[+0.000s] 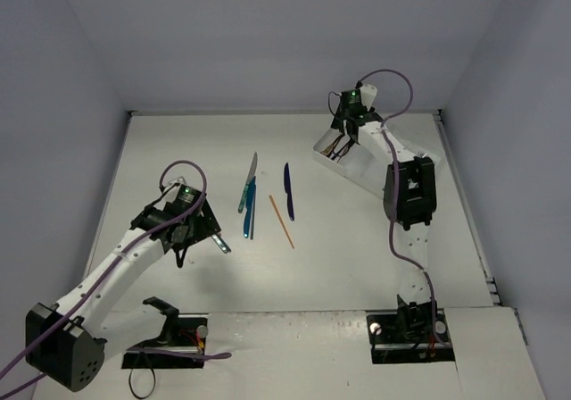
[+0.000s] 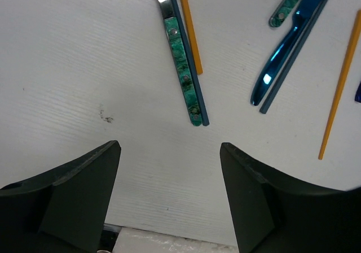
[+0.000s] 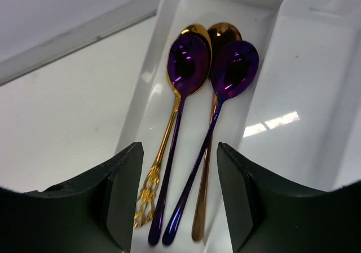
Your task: Sort the eating utensils into containers
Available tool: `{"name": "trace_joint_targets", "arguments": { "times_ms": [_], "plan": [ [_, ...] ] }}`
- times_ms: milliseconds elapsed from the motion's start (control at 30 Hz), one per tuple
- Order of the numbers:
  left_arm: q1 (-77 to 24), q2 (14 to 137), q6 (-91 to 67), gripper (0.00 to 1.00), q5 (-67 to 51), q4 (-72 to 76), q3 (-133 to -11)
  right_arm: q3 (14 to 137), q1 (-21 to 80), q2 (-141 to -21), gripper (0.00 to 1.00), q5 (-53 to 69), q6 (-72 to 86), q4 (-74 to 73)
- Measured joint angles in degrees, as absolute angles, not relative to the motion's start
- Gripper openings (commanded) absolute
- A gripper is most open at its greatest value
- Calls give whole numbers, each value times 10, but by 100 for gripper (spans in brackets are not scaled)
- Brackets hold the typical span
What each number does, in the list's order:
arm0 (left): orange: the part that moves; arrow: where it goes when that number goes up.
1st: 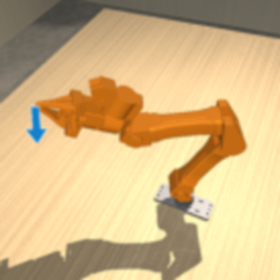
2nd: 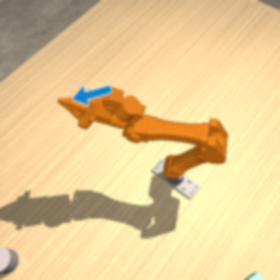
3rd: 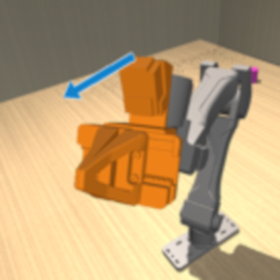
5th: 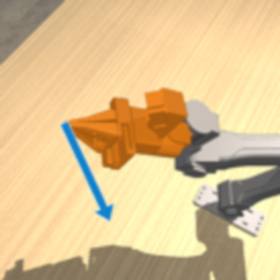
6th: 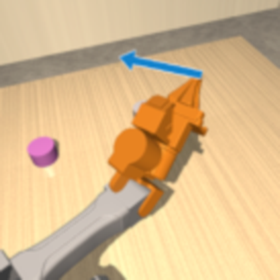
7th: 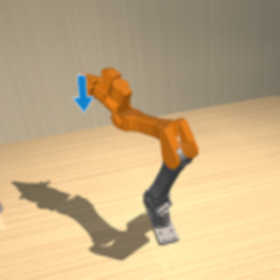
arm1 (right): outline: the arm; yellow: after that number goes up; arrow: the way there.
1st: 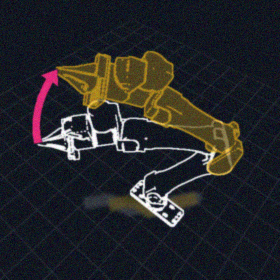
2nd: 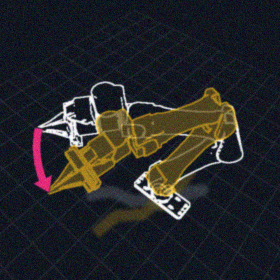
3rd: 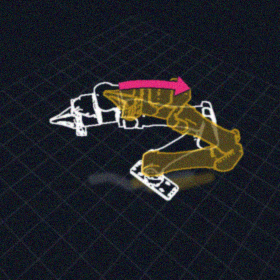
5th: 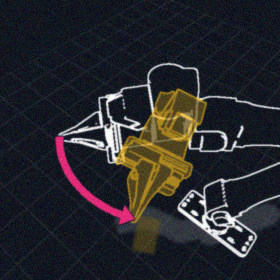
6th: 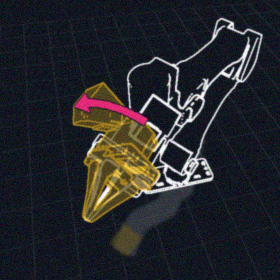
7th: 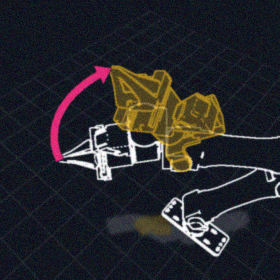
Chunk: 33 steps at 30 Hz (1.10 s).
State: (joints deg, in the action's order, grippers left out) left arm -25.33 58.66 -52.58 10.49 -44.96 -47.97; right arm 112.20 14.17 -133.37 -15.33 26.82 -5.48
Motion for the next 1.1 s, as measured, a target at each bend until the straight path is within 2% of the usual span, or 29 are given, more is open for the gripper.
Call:
{"name": "trace_joint_targets", "arguments": {
  "times_ms": [167,300,467,767,1100],
  "plan": [
    [-190,634,-522,50,89,-403,-453,996,142,-1159,52,-124,253,-51],
    [-153,696,-516,47,83,-366,-447,901,142,-990,53,-110,247,-40],
    [-146,781,-513,41,76,-320,-458,796,142,-849,53,-93,239,-30],
    [-135,892,-513,35,80,-268,-508,658,142,-758,54,-56,236,-53],
    [-134,904,-515,26,93,-263,-512,635,142,-714,54,-44,227,-56]
  ]
}}
